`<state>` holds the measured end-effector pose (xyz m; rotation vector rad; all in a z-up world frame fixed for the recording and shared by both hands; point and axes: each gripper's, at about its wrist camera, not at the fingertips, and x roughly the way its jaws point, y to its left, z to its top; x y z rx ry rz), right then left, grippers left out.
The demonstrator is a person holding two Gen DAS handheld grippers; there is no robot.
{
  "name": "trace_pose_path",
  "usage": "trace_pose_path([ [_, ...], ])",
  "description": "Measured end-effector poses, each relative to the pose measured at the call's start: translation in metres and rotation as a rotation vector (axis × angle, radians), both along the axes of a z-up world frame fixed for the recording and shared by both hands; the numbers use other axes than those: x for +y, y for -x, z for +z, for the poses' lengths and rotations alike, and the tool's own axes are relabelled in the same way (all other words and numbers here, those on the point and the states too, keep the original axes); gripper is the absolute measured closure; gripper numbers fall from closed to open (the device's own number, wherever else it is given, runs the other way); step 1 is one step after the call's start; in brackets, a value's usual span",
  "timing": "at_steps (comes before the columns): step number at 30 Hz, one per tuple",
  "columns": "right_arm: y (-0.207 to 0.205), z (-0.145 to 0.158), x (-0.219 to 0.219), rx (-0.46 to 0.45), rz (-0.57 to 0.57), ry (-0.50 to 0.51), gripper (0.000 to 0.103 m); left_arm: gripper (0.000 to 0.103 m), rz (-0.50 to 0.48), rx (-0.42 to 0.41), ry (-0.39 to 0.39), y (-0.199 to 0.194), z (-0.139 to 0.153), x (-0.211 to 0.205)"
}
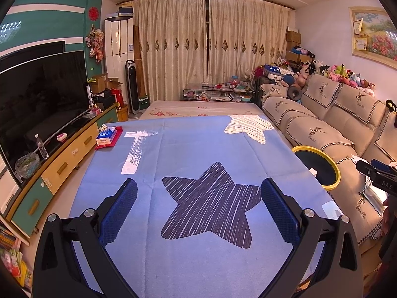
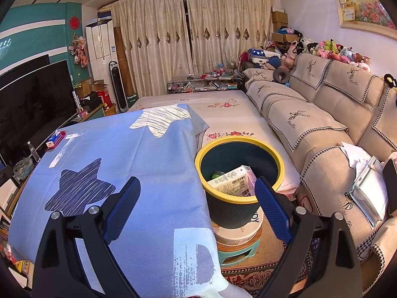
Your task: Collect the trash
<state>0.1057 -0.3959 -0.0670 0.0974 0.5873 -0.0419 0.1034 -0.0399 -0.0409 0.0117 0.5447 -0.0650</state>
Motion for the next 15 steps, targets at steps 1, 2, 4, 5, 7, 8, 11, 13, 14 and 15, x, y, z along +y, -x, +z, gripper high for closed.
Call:
trace_pose_path([
  [1,-0.0001,0.0002,-0.0002,0.000,0.000,0.001,0.015,0.005,-0.001,0.000,0.000,-0.0001,0.0000,0.0001],
  [2,-0.0001,0.0002,-0.0002,0.000,0.000,0.001,0.015,0.005,-0.001,0.000,0.000,-0.0001,0.0003,0.0001],
  [4,-0.0001,0.0001,-0.0004,0.000,0.000,0.000,0.015,0.005,-0.001,-0.001,-0.001,0.0001,0.0002,-0.0001],
  [5,-0.0003,-0.0002,-0.0003,0.001,-0.001,0.000,0.015,0.005,-0.002,-0.001,-0.002,0.0001,0.0001,-0.0001],
  [7,-0.0003,-0.0002,-0.0004,0.001,0.000,0.000,0.015,0.005,-0.004,0.000,-0.004,-0.0007,0.0004,-0.0007],
  [8,-0.0003,-0.0005,0.0001,0.001,0.000,-0.001,0.015,0.005,-0.006,0.001,-0.004,-0.0009,0.0002,-0.0008],
  [11,-0.0003,-0.0001,-0.0002,0.001,-0.001,0.000,0.015,0.005,-0.010,0.001,-0.005,-0.0013,0.0005,-0.0013],
  [13,-0.0003,-0.0003,0.0000,0.001,-0.001,-0.001,0.015,0.005,-0.012,0.002,-0.005,-0.0017,0.0007,-0.0015],
  [14,-0.0003,0.0000,-0.0003,0.001,-0.001,0.000,0.015,0.005,-0.013,0.002,-0.005,-0.0018,0.0008,-0.0016],
  [15,-0.0003,0.0000,-0.0004,0.001,-0.001,0.000,0.015,0.005,-0.014,0.003,-0.006,-0.0019,0.0007,-0.0017],
])
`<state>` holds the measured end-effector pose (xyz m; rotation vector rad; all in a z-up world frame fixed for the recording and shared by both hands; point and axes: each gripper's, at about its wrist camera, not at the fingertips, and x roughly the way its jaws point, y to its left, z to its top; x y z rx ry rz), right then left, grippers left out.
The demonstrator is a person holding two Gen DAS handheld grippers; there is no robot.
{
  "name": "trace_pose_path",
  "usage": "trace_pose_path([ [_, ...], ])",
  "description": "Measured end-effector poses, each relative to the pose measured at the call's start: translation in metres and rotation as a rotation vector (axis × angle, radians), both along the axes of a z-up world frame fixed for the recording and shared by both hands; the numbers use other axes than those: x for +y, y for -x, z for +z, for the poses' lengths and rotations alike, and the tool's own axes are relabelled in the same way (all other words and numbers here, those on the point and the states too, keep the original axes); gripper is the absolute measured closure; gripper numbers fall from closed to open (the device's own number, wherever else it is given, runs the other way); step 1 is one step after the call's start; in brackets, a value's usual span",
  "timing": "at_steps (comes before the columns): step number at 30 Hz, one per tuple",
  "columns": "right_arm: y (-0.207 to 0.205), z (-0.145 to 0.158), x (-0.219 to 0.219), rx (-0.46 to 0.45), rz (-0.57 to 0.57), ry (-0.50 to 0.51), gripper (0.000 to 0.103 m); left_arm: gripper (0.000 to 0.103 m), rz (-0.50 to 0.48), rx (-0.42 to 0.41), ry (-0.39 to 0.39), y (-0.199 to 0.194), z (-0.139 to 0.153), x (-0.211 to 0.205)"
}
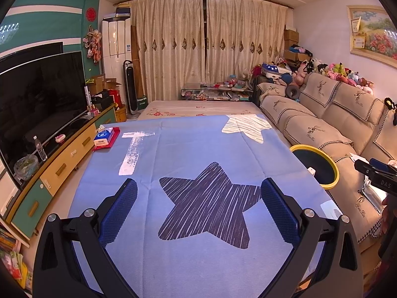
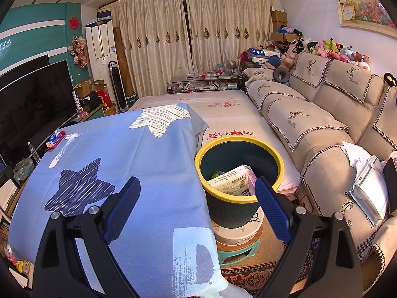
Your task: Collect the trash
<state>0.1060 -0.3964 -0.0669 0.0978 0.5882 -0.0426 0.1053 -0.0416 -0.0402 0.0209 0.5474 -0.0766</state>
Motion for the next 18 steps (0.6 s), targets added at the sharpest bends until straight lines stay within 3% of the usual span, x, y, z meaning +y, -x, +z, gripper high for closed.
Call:
trace_pose_path([
  [18,-0.0001,-0.0049,0.0030,0.007,-0.002,-0.003,0.015,0.005,-0.009,0.005,-0.002,-0.0012,-0.0004,-0.0023],
])
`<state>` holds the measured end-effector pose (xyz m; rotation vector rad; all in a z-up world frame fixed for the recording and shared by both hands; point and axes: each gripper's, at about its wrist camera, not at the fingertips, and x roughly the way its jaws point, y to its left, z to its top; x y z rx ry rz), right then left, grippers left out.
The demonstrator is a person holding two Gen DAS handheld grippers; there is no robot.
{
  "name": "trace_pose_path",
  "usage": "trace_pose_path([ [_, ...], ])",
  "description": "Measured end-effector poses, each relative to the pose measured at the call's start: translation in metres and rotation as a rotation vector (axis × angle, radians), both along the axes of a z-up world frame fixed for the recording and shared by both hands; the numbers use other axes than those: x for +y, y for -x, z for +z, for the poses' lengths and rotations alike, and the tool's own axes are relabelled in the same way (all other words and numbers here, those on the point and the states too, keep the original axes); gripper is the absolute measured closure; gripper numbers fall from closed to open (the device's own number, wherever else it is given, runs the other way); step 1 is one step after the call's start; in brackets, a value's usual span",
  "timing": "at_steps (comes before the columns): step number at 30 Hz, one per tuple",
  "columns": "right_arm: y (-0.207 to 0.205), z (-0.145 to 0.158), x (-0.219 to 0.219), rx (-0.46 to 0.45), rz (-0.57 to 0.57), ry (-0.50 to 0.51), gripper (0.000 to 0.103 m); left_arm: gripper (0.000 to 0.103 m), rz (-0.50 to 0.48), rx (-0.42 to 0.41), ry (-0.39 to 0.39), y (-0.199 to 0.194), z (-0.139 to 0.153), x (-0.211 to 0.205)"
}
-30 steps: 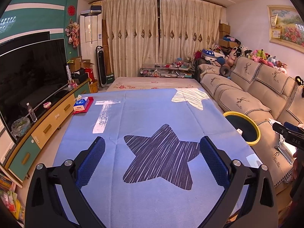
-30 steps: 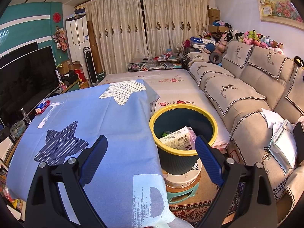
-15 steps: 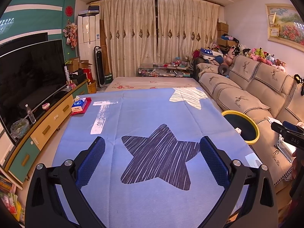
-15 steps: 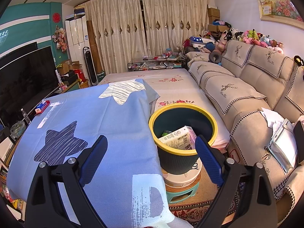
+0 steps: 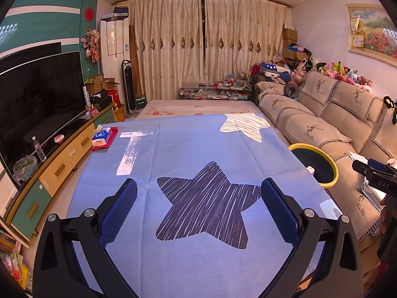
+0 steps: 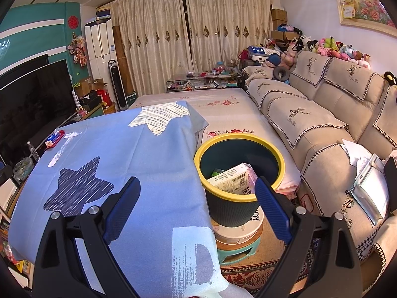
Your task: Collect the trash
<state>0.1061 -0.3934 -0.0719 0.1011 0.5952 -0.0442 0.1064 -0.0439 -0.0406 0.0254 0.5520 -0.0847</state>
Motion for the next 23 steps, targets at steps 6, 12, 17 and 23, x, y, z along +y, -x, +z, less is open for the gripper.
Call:
trace_pose_path([
  [6,0.000,-0.006,0.002,0.006,-0.001,-0.003,0.015,0.005,-0.005,0.009,0.000,-0.003,-0.001,-0.001],
  [12,-0.003,-0.009,0.001,0.017,-0.007,-0.006,0.015,0.005,-0.027,0.030,0.036,-0.014,-0.007,0.002],
  [17,-0.014,-0.013,0.001,0.042,0.001,-0.012,0.015,0.005,-0.013,0.073,0.007,-0.039,-0.017,0.005],
  [23,-0.070,-0.021,0.024,0.105,0.098,-0.002,0.011,0.005,0.011,0.174,-0.036,-0.104,-0.047,0.021],
])
